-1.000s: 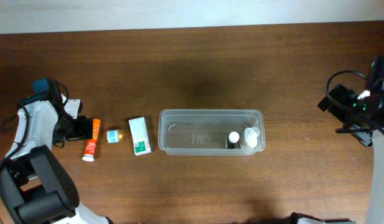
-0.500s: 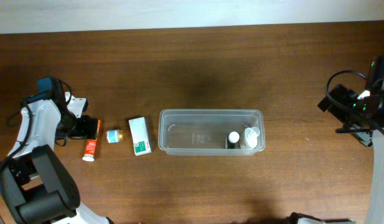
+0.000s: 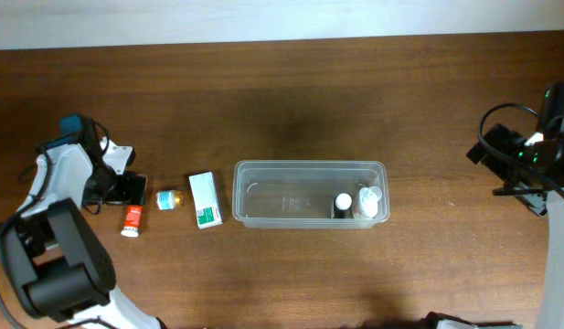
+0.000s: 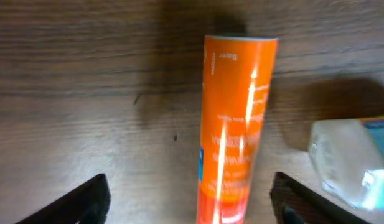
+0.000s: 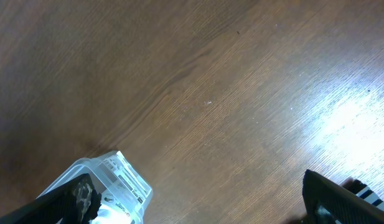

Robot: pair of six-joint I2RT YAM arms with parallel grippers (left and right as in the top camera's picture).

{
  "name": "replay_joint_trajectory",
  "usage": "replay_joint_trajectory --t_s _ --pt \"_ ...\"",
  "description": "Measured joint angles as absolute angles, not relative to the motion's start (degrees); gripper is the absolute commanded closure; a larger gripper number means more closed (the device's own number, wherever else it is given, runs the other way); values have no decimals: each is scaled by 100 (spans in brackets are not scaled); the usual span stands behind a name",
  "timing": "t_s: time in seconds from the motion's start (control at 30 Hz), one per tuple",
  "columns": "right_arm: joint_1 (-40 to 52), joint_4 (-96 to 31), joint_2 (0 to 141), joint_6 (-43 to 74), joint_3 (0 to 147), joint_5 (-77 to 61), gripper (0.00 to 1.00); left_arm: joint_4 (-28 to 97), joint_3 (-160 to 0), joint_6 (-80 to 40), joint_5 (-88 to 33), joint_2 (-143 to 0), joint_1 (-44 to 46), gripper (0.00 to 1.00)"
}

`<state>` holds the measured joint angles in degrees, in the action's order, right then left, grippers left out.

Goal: Pack container
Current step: 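Move the left gripper to the orange tube and grasp it, then lift the orange tube and lay it in the container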

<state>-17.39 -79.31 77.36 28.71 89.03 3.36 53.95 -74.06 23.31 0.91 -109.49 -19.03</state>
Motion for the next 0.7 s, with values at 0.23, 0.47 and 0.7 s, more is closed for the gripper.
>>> replay_joint_trajectory --t_s 0.23,0.47,0.7 --pt "-1739 -7933 7736 2869 8903 336 2 5284 -7406 2377 115 -11286 -1809 59" --pt "-1739 -7933 7736 2867 8903 336 1 5159 -7408 2379 117 -11297 -1745 75" --pt "-1739 -7931 7736 2864 8903 336 2 5293 -7511 2383 130 -11306 -1745 85"
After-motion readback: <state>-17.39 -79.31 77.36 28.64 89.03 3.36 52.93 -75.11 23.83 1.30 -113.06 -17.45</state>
